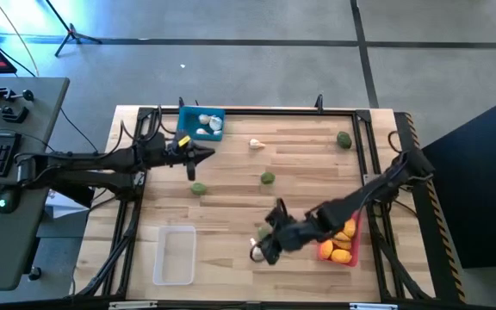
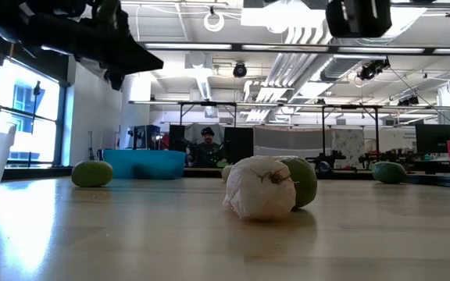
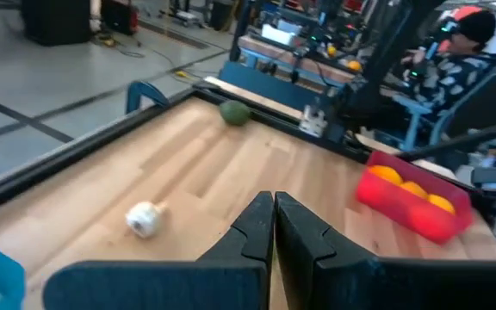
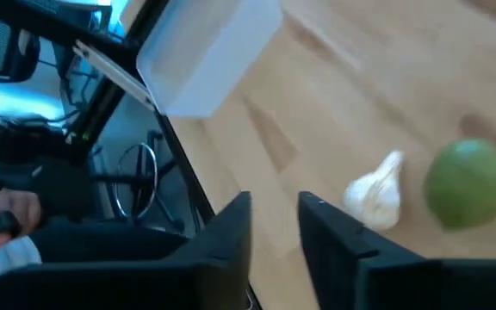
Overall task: Sort produce into baskets
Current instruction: Put the garlic into the blue bin
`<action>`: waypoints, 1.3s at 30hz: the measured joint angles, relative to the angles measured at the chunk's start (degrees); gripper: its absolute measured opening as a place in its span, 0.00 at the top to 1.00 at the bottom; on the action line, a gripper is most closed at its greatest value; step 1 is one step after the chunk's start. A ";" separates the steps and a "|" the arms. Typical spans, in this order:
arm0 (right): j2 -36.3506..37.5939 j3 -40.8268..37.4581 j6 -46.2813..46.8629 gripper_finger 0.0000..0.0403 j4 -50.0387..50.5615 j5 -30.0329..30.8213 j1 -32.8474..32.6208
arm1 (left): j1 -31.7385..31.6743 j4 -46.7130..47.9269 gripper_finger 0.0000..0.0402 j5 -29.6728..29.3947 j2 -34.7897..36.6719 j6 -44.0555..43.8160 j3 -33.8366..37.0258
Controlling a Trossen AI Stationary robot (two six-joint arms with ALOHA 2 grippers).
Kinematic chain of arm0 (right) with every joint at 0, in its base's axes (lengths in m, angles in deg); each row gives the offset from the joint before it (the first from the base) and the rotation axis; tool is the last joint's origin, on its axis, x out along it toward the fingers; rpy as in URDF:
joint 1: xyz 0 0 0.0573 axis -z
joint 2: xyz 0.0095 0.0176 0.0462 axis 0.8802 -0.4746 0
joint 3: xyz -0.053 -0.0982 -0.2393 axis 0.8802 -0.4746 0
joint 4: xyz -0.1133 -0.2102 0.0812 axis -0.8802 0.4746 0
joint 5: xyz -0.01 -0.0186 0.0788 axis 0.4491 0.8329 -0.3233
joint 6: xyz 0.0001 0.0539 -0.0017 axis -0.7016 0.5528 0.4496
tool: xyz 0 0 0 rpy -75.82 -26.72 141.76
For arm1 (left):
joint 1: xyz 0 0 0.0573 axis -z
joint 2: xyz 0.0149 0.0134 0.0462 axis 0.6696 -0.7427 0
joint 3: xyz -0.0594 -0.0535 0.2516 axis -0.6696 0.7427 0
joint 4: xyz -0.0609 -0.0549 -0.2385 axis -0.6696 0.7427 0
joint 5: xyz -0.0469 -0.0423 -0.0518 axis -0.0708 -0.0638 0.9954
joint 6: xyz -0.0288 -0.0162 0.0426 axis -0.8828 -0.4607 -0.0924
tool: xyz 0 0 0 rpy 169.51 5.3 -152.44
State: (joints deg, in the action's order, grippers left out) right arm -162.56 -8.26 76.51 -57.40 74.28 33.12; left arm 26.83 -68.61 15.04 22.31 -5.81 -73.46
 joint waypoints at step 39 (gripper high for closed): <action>-14.54 0.00 -36.51 0.48 -1.40 5.04 -1.70 | 4.81 7.62 1.00 1.86 1.45 -1.09 0.90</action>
State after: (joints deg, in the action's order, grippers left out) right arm -177.10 -8.26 40.00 -58.80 79.32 31.41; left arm 31.64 -60.99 16.89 23.76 -6.90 -72.56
